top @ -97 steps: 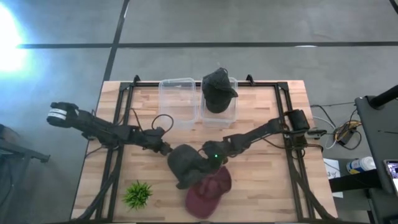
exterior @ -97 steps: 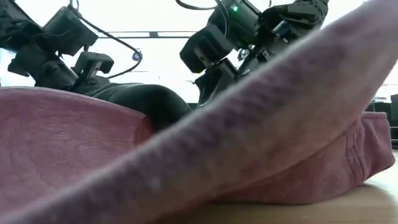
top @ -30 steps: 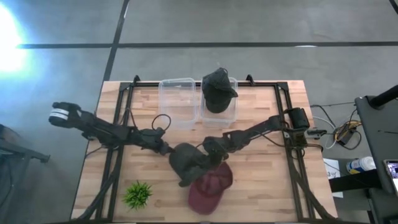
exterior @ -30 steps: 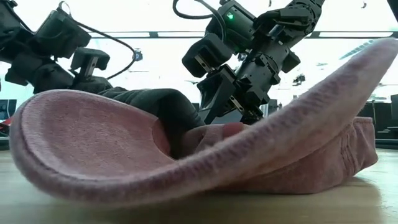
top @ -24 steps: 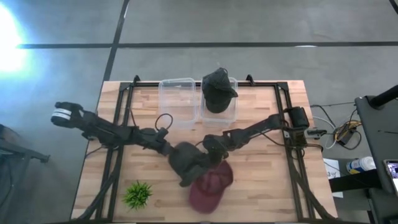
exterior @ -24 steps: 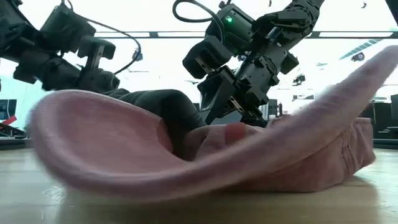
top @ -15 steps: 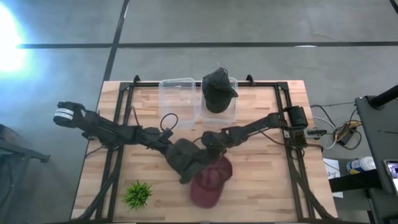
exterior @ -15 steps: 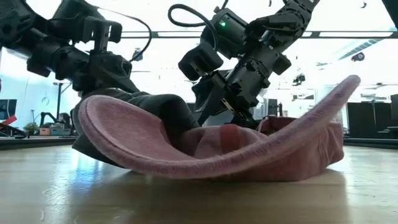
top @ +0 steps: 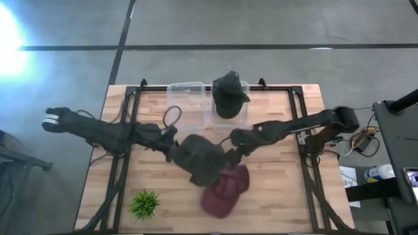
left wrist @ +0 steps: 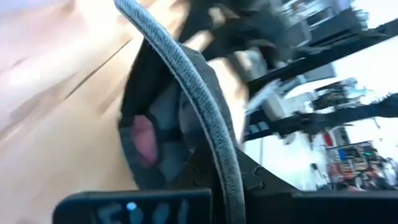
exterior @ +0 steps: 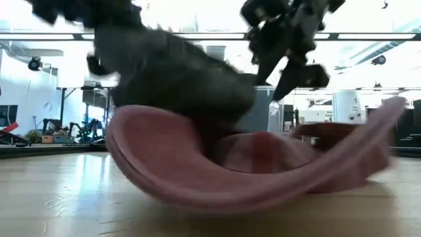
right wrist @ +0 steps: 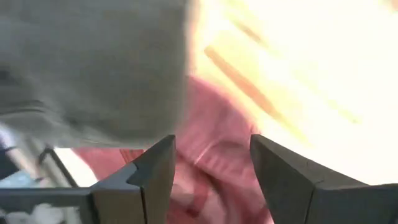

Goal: Pick & Place hat
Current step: Put the black cap into the right transparent bin

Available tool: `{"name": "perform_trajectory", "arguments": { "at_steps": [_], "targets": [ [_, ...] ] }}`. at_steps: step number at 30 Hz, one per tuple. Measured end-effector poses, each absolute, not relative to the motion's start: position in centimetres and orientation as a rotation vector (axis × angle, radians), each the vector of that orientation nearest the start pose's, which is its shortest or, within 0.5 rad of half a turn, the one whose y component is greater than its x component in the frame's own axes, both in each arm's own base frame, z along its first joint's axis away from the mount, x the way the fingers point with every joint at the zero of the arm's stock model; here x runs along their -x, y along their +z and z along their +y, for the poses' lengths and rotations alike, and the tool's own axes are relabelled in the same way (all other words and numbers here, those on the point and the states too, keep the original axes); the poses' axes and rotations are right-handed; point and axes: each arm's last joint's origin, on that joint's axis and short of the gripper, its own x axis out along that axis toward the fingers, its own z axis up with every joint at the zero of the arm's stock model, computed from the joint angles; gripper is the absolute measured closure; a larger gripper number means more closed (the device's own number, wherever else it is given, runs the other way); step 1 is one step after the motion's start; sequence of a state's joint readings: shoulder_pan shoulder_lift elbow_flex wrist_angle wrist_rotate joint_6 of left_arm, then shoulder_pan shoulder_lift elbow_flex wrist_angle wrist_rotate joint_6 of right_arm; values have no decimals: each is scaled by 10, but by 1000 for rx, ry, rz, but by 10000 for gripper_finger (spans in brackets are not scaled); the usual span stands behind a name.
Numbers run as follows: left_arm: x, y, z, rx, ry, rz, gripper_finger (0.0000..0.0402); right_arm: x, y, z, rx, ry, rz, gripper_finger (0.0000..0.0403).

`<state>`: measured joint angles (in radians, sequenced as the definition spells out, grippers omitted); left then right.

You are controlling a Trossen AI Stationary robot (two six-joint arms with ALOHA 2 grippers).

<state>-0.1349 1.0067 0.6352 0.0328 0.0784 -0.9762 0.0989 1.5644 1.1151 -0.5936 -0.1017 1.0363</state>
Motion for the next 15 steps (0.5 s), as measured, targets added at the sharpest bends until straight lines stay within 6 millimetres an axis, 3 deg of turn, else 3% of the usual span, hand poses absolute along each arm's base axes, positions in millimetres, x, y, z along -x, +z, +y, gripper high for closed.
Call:
{"name": "perform_trajectory", "arguments": {
  "at_steps": [5,8,12,15],
  "targets": [
    [-203,339,-34,830,-50,149,393,-280,262,28,-882,-452,939,199],
    [-193,370,-30,760,81,-2,393,-266,273,24,-860,-496,875,199],
    [-195,386,-24,675,252,-91,393,-249,281,20,-822,-552,849,199],
    [-213,384,-22,631,342,-78,393,-238,288,19,-805,-573,839,199]
  ]
}}
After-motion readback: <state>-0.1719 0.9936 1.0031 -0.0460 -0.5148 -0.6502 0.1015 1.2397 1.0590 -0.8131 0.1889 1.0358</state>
